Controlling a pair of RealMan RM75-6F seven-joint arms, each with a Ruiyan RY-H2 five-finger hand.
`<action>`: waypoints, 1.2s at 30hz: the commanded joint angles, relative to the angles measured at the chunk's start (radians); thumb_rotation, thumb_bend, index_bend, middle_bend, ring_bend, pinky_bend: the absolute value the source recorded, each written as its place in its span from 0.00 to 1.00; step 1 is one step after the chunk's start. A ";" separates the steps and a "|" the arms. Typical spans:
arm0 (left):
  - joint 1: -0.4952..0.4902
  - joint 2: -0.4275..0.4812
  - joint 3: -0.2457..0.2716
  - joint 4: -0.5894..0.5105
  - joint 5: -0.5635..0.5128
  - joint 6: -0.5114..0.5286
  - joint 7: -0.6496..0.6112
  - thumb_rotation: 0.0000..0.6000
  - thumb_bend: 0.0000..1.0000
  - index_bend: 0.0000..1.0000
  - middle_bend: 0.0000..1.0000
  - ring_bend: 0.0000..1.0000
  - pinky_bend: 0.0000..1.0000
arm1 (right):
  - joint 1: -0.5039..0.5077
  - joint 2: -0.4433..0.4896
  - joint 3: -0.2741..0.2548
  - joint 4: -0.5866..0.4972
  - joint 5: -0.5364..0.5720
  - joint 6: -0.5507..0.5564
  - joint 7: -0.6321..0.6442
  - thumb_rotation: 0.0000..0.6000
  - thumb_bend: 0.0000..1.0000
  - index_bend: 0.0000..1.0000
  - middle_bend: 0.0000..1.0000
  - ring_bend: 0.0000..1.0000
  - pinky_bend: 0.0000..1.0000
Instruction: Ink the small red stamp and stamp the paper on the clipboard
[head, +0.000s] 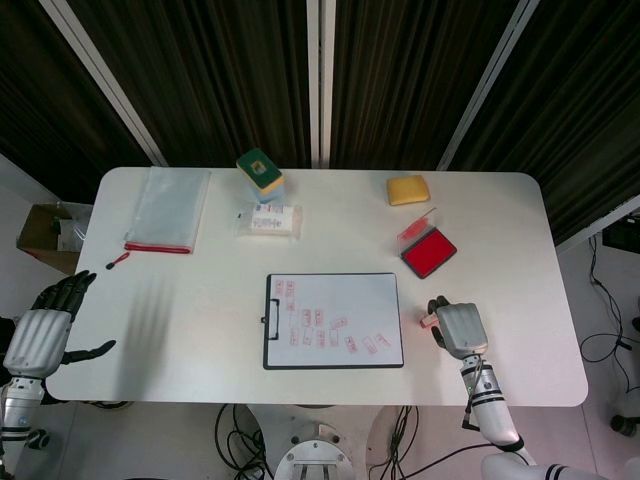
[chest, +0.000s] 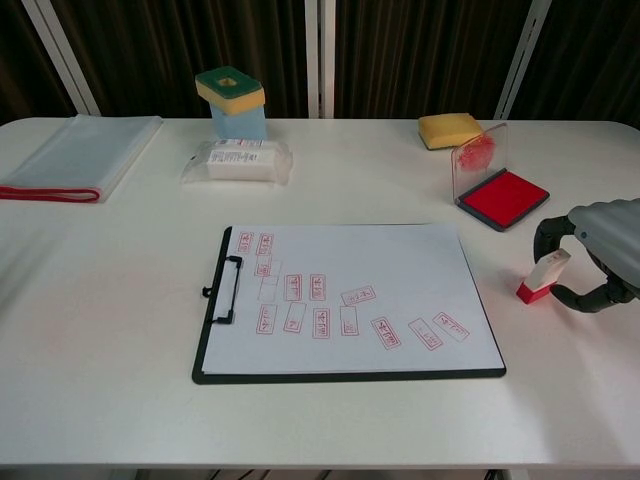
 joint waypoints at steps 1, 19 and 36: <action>-0.001 -0.001 -0.001 0.000 0.000 0.000 0.000 0.72 0.09 0.05 0.06 0.10 0.18 | 0.001 -0.002 -0.001 0.003 0.000 -0.001 0.000 1.00 0.26 0.46 0.39 0.79 0.93; 0.000 -0.002 0.000 0.006 -0.001 0.000 -0.004 0.72 0.09 0.05 0.06 0.10 0.18 | 0.010 -0.028 -0.008 0.047 -0.037 0.009 0.033 1.00 0.28 0.50 0.43 0.79 0.93; 0.001 -0.001 0.000 0.005 -0.001 0.001 -0.005 0.72 0.09 0.05 0.06 0.10 0.18 | 0.012 -0.043 -0.006 0.077 -0.044 0.010 0.046 1.00 0.30 0.58 0.49 0.79 0.93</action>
